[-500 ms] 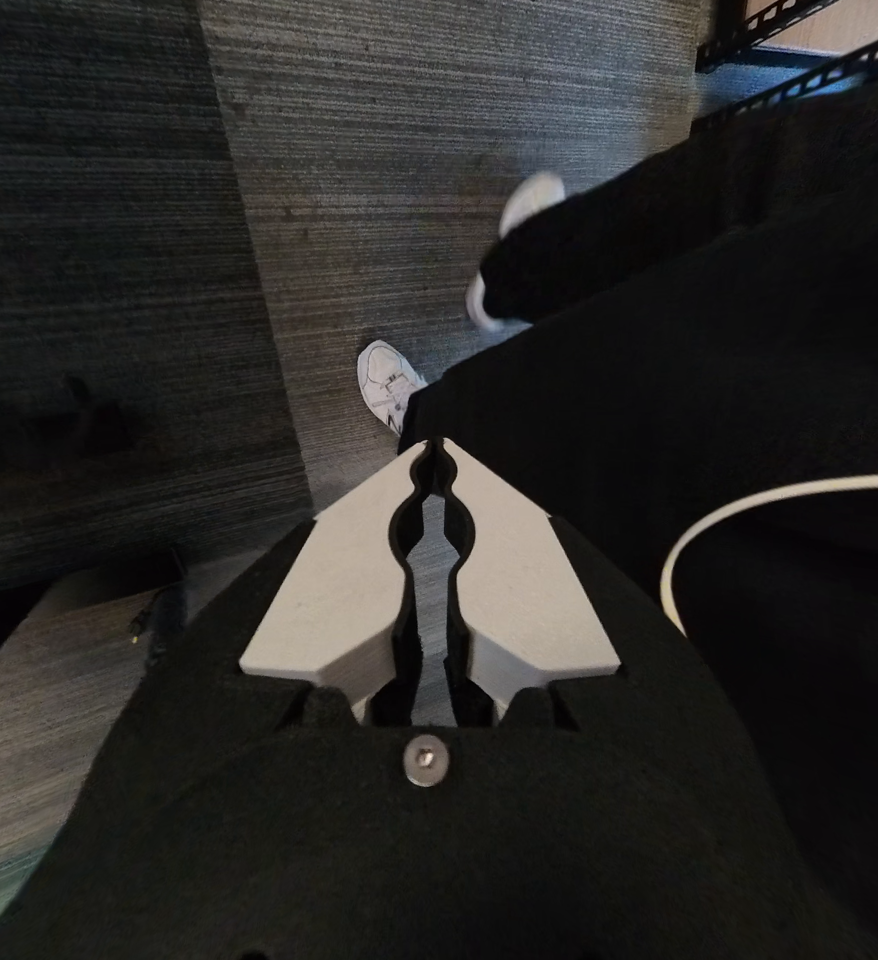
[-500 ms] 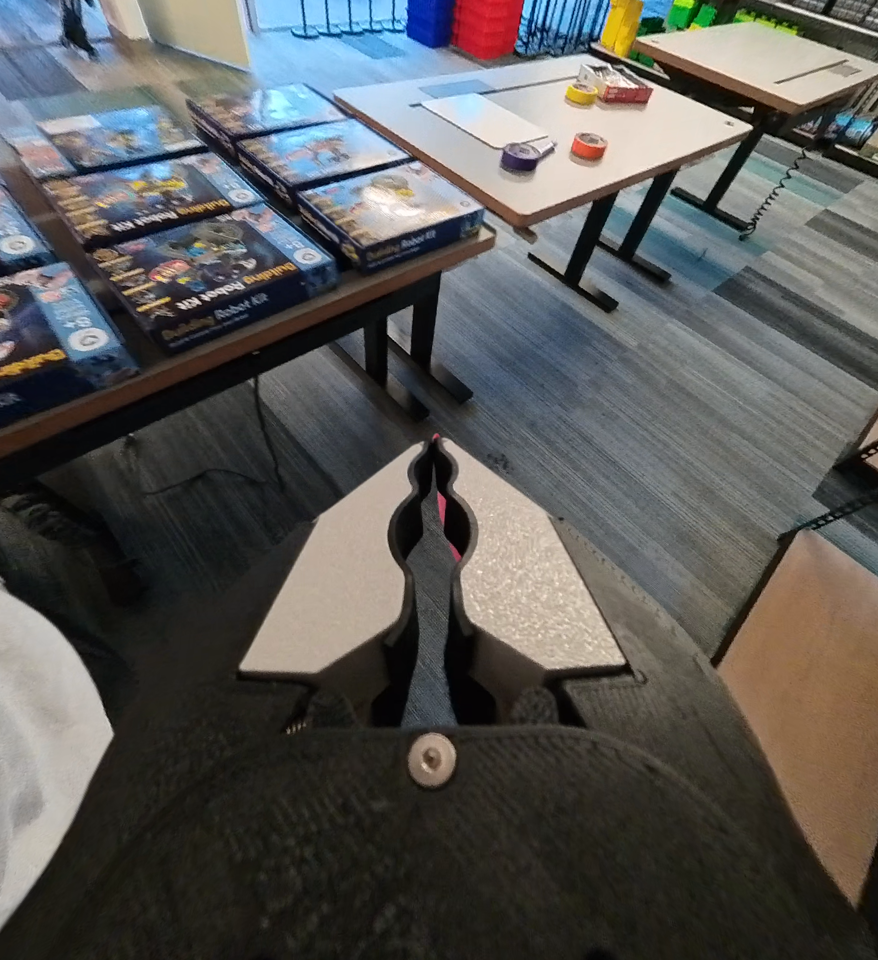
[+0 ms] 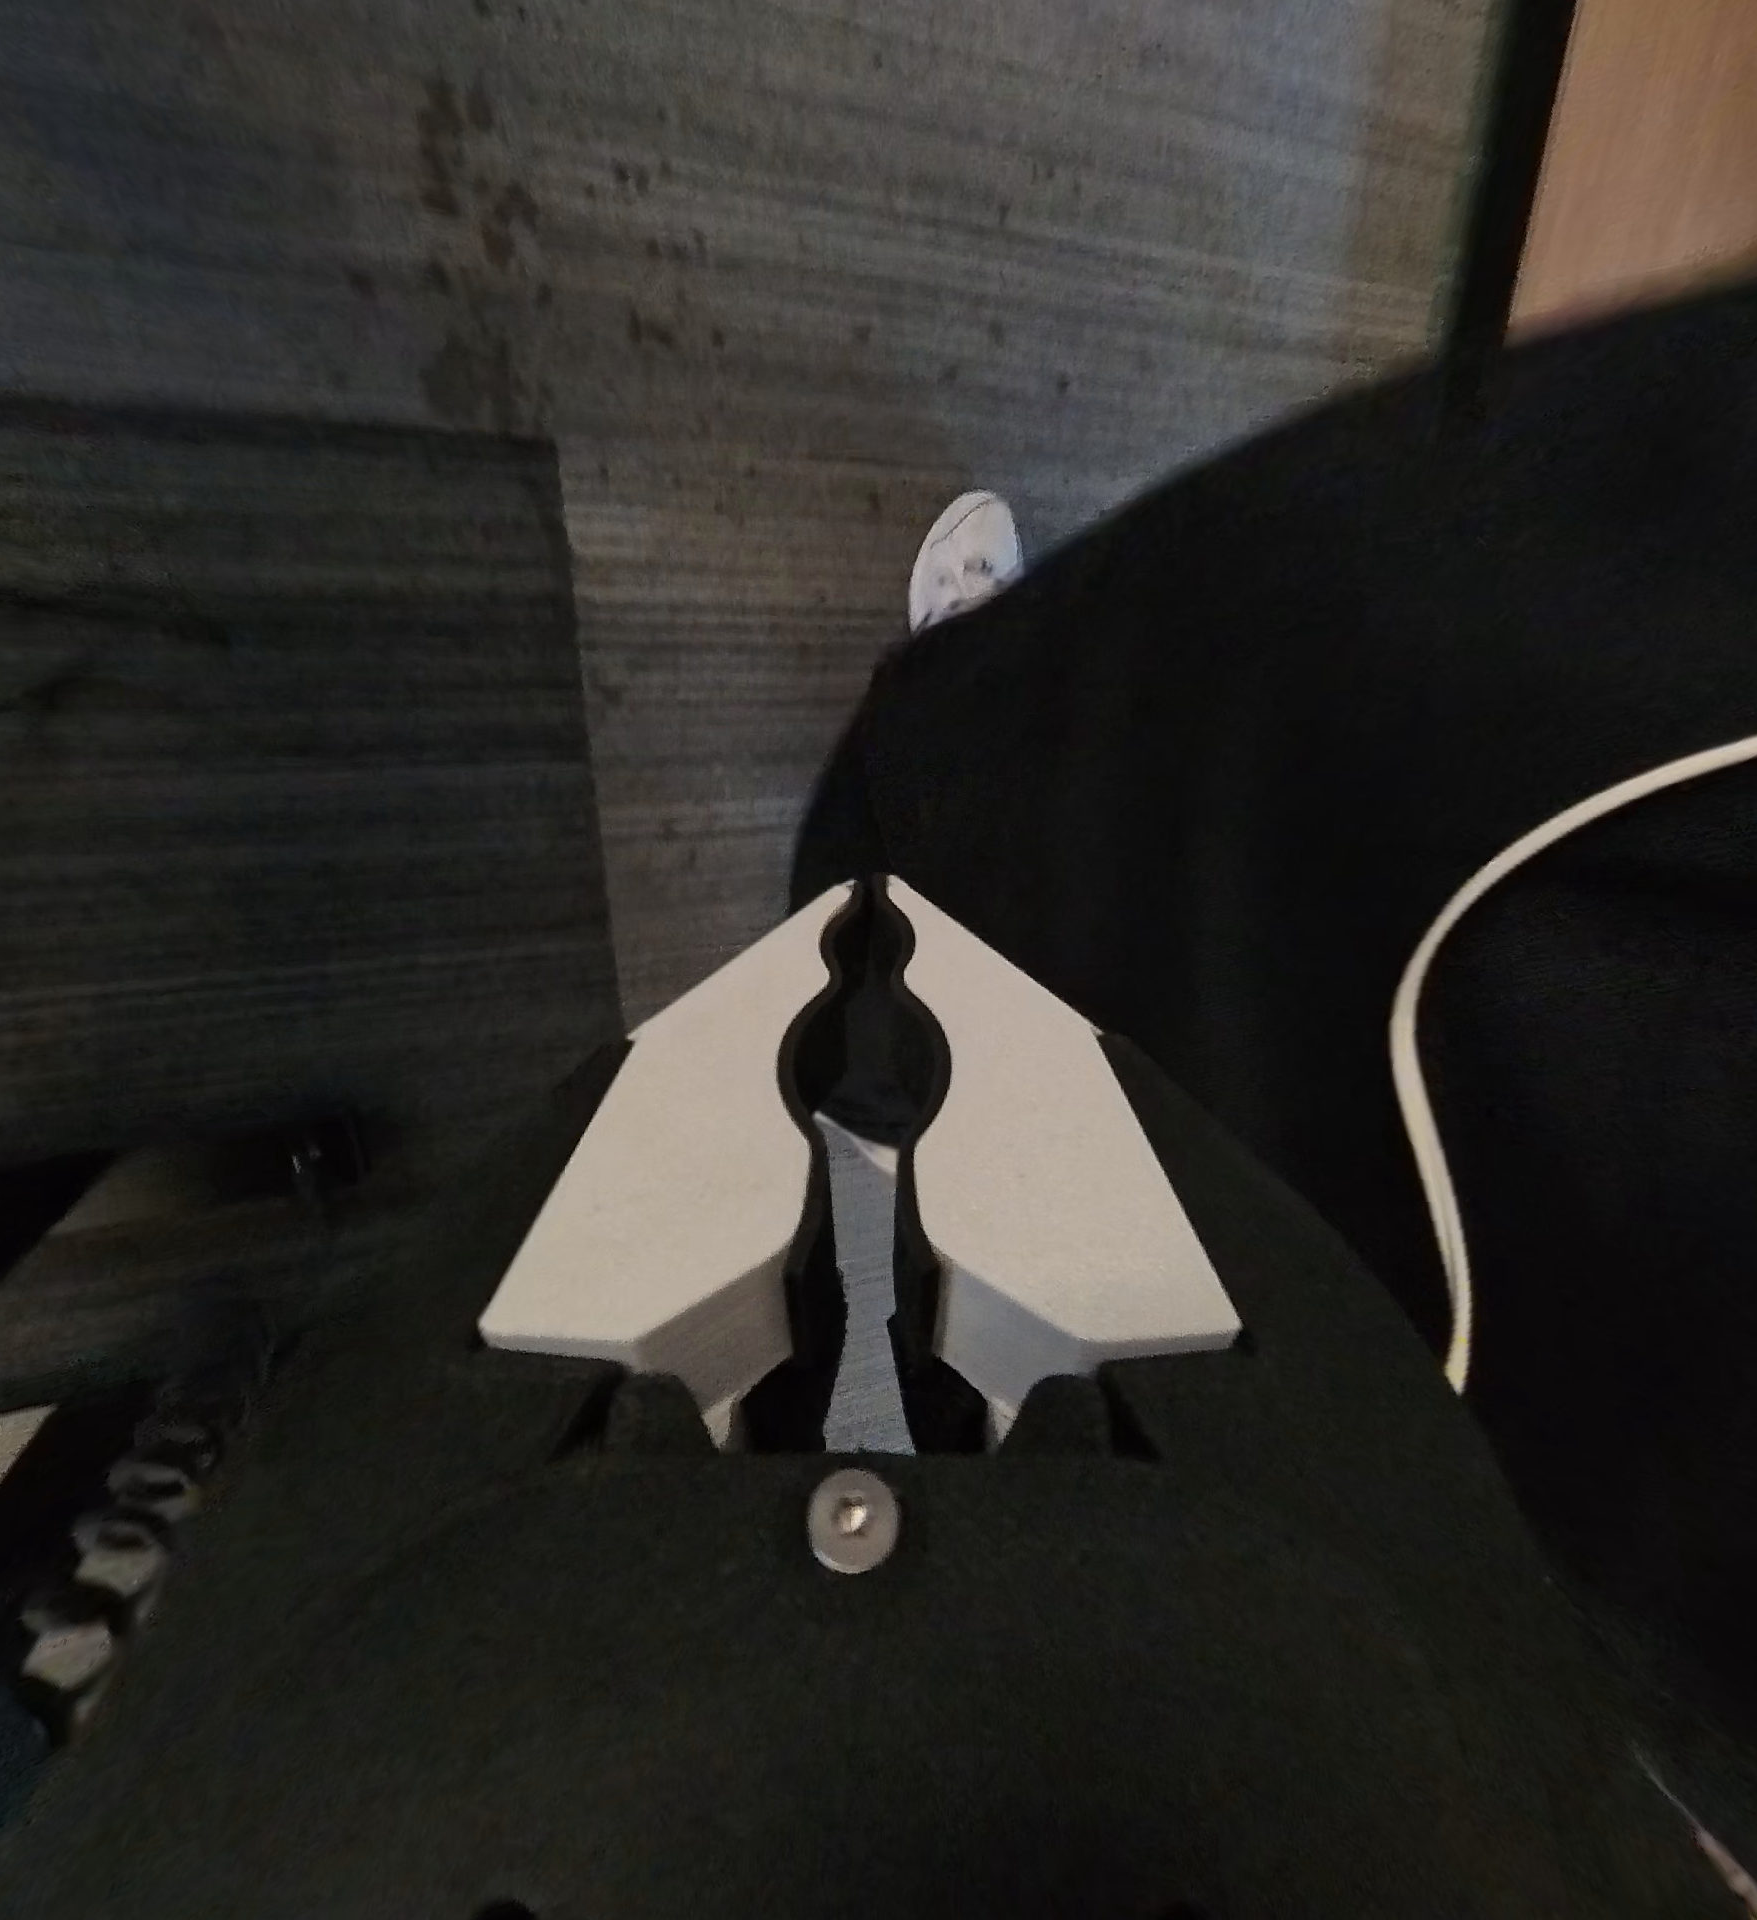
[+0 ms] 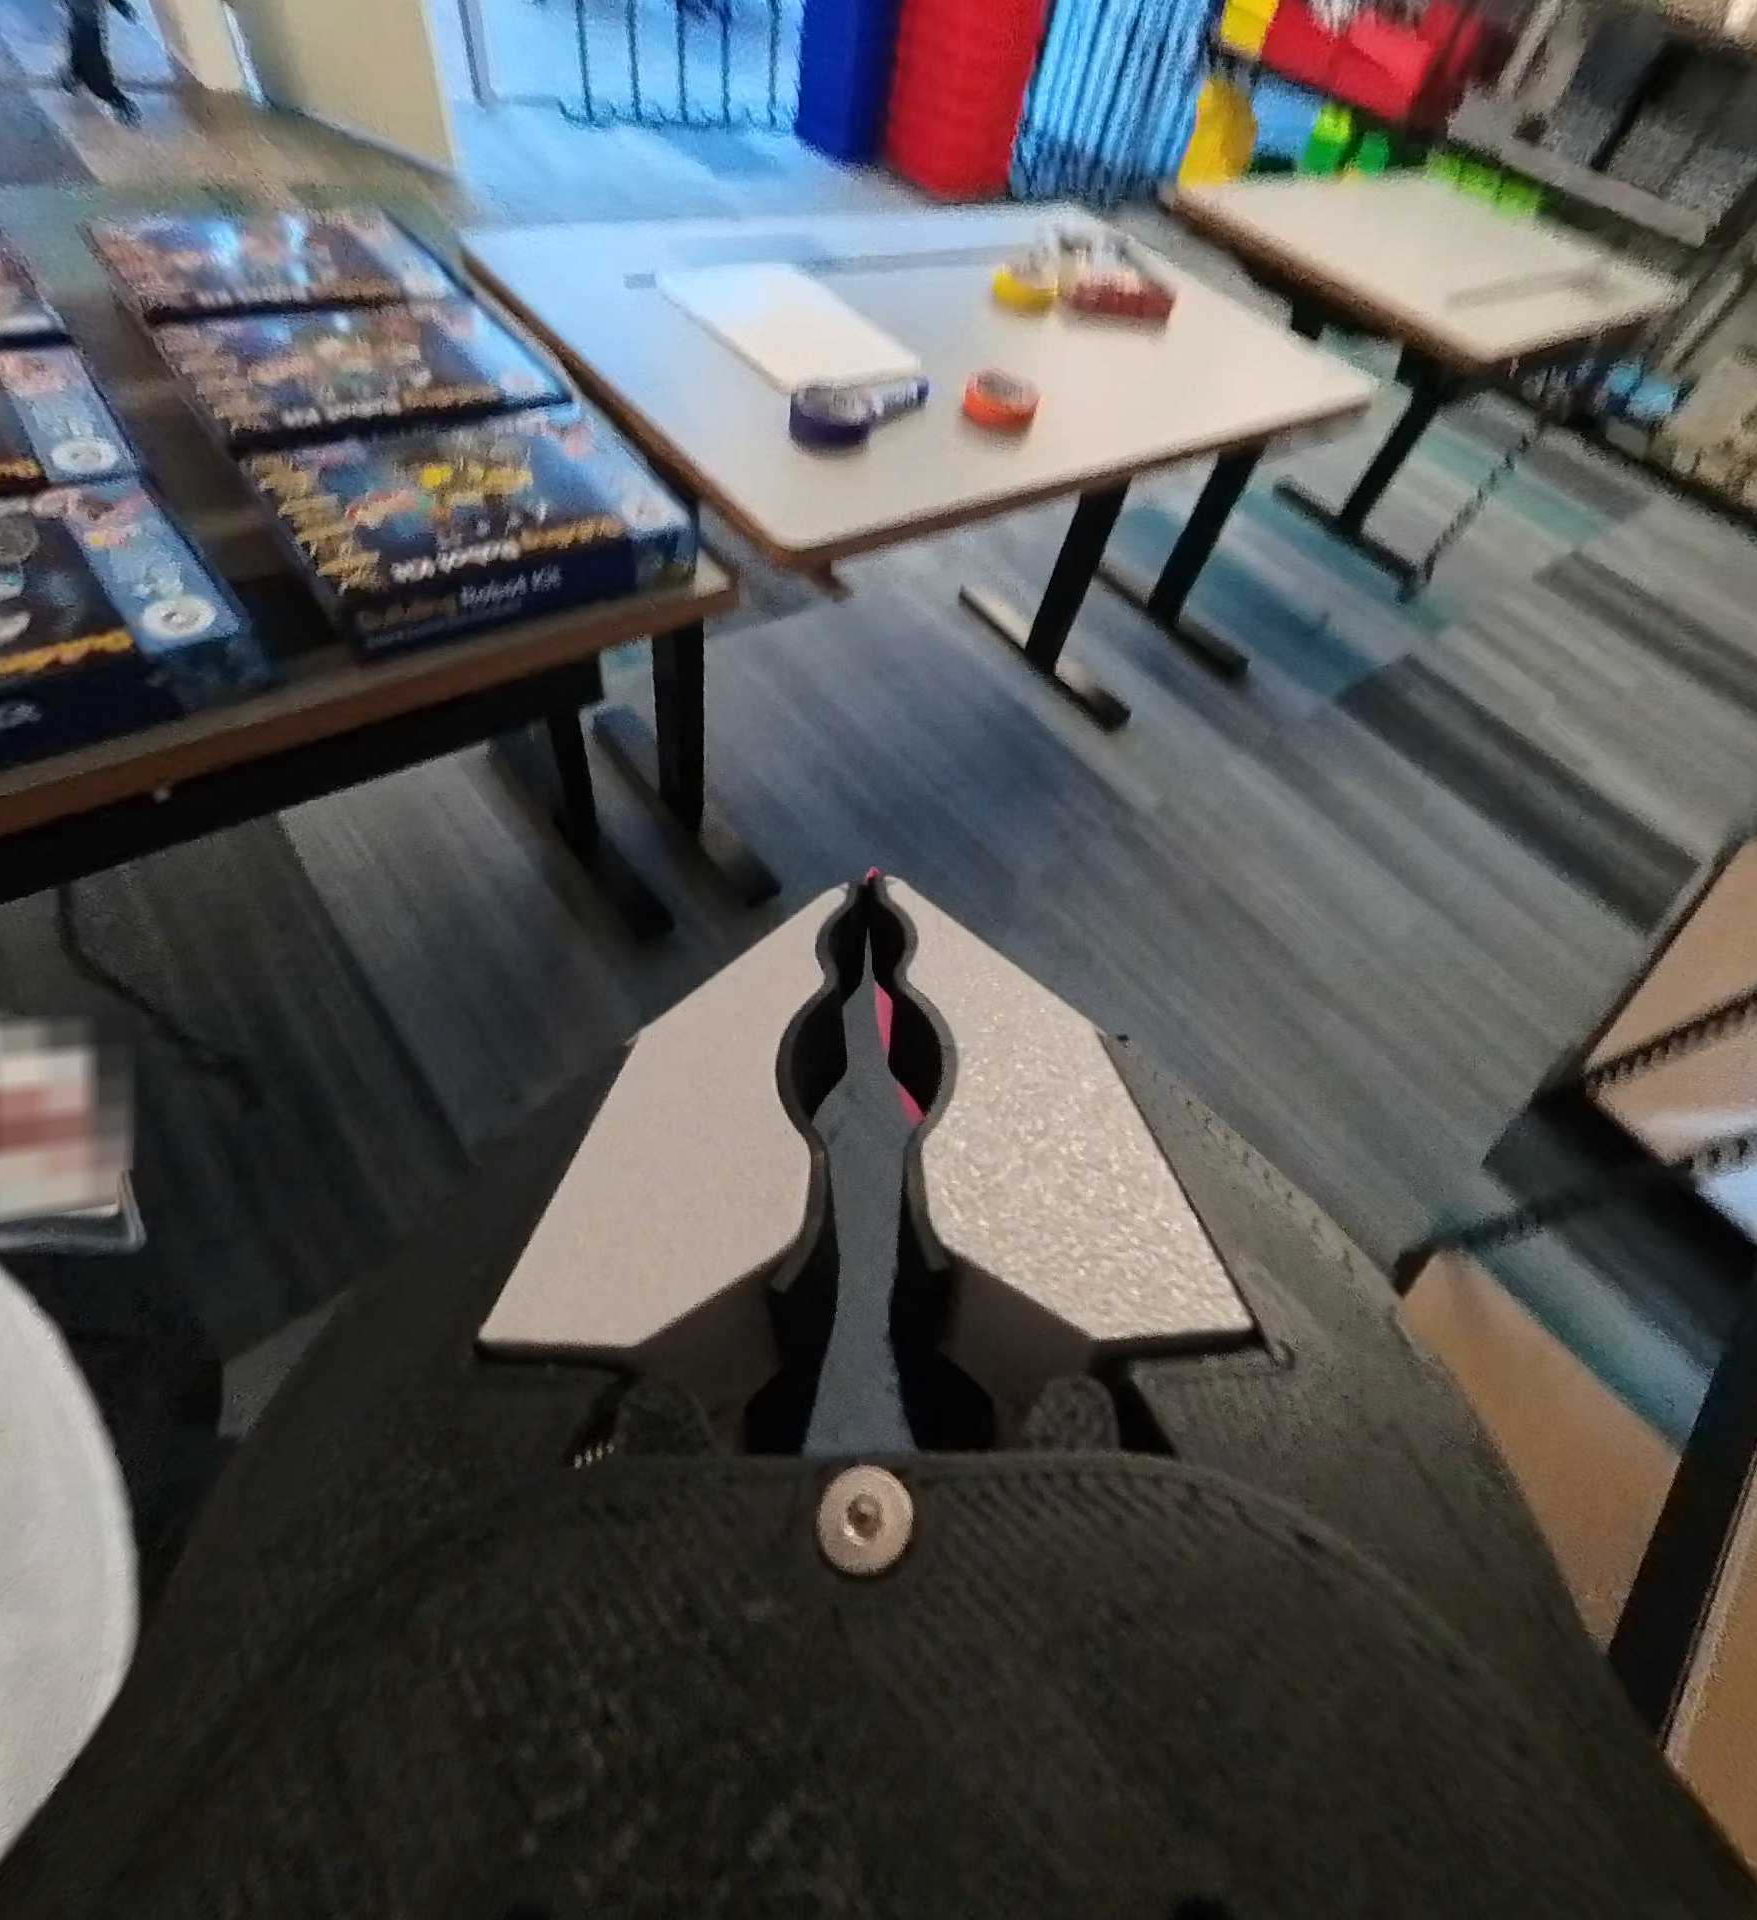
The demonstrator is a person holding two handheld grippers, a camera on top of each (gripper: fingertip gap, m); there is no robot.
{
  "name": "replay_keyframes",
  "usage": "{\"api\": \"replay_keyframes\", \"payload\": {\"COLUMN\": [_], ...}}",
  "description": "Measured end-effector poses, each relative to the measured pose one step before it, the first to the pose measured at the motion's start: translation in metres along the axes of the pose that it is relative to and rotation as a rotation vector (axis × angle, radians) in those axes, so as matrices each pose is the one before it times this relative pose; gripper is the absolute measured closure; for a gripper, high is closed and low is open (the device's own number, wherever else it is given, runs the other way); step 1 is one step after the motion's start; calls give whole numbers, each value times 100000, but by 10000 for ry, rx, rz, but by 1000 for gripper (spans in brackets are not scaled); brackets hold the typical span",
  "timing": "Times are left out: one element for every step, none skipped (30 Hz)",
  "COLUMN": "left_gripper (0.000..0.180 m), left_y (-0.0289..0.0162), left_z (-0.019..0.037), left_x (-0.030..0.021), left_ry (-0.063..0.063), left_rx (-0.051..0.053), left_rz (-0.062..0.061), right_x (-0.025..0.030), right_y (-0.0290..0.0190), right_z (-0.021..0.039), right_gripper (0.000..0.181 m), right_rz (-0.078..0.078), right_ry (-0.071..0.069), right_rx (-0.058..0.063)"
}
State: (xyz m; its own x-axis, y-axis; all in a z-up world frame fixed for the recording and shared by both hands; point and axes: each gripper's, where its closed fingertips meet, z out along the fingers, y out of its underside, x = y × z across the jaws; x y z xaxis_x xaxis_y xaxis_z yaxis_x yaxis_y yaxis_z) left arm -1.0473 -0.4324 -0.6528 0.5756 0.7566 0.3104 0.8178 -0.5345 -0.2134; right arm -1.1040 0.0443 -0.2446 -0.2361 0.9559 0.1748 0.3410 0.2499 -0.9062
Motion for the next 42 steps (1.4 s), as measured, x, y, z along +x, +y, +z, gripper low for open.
{"api": "replay_keyframes", "payload": {"left_gripper": [180,180,180,180,180,180,180,180,180,180,180,180,180,180,180,180,180,180,180,180,180,180,180,180,180,180,180,180,180,180,180,180,180,180,180,180,180,180,180,180,180,180], "left_y": [-2311,-2346,-2420,-2506,-2337,-2107,-1952,-1819,-1743,-1746,-1835,-1946,-1985,-1813,-1508,-1496,-1655,-1690,-1627,-1634,-1798,-1932,-1799,-1505,-1298,-1215,-1194,-1204,-1321,-1483,-1509,-1496,-1443,-1344,-1182,-1087,-1175,-1375,-1393,-1245,-886,-496], "left_z": [671,563,435,414,529,659,757,828,855,802,671,555,526,554,496,351,310,367,369,200,12,-22,95,268,374,433,480,503,450,322,179,85,147,349,600,717,606,415,279,297,408,496], "left_x": [334,209,121,190,207,171,111,18,-54,-123,-213,-286,-357,-366,-299,-305,-422,-398,-159,-2,-85,-63,-37,-112,-201,-201,-123,36,291,670,1031,1268,1386,1441,1426,1379,1315,1157,1083,1004,762,481], "left_ry": [64,-42,-112,-50,-4,10,13,16,38,63,57,41,33,54,88,36,-55,-9,156,178,9,-22,26,4,-50,-97,-121,-128,-111,-57,-37,-65,-84,-42,17,51,43,-38,-25,23,-12,-68], "left_rx": [-92,4,136,257,213,104,47,-14,-67,-85,-50,20,77,-3,-181,-180,-101,-102,-172,-205,-67,91,56,-63,-117,-93,-61,-51,26,151,218,263,264,169,42,-7,85,286,397,420,307,151], "left_rz": [25,-31,-126,-226,-244,-166,-56,37,91,121,126,95,38,-55,-149,-100,-5,-62,-167,-125,-15,52,4,-62,-135,-239,-345,-430,-497,-562,-612,-563,-404,-220,-116,-146,-247,-380,-477,-535,-506,-432], "right_x": [1898,1819,1560,1063,842,794,827,960,1106,1285,1460,1520,1474,1468,1576,1752,1731,1664,1743,1821,1750,1653,1658,1715,1720,1740,1798,1813,1834,1814,1793,1794,1737,1619,1422,1238,1229,1367,1536,1465,1140,1020], "right_y": [-1405,-884,-568,-674,-754,-618,-281,110,370,534,617,586,462,314,218,195,41,-203,-184,24,168,51,-222,-344,-179,70,203,158,32,-60,-106,-166,-259,-502,-697,-625,-320,-48,2,-180,-498,-704], "right_z": [1671,1752,1912,1909,2058,1889,1981,2004,2022,2023,2006,1994,1960,1861,1740,1596,1440,1334,1291,1321,1379,1353,1297,1351,1507,1689,1849,1920,1973,1954,1886,1763,1653,1551,1537,1622,1760,1885,1934,1932,1888,1820], "right_gripper": [181,181,181,181,181,181,181,181,181,181,181,181,181,181,181,181,181,181,181,181,181,181,181,181,181,181,181,181,181,181,181,181,181,181,181,181,181,181,181,181,181,181], "right_rz": [-368,-306,-138,16,31,-25,-73,-97,-128,-119,-33,117,256,274,162,44,-49,-147,-165,-79,50,95,12,-74,-107,-114,-139,-182,-243,-306,-352,-337,-234,-165,-148,-173,-216,-208,-170,-153,-176,-189], "right_ry": [-31,-13,-114,-266,-366,-341,-298,-239,-169,-87,-12,7,-44,-72,-12,92,81,24,36,43,-18,-79,-37,4,-48,-123,-178,-239,-285,-325,-349,-333,-334,-350,-403,-472,-447,-338,-182,-158,-297,-344], "right_rx": [307,99,-1,46,156,188,100,-12,-50,-53,-56,-39,-15,-5,-61,-208,-251,-116,-58,-129,-221,-214,-50,73,43,-64,-129,-111,-54,-60,-96,-95,-88,25,199,245,109,-101,-227,-211,-67,54]}}
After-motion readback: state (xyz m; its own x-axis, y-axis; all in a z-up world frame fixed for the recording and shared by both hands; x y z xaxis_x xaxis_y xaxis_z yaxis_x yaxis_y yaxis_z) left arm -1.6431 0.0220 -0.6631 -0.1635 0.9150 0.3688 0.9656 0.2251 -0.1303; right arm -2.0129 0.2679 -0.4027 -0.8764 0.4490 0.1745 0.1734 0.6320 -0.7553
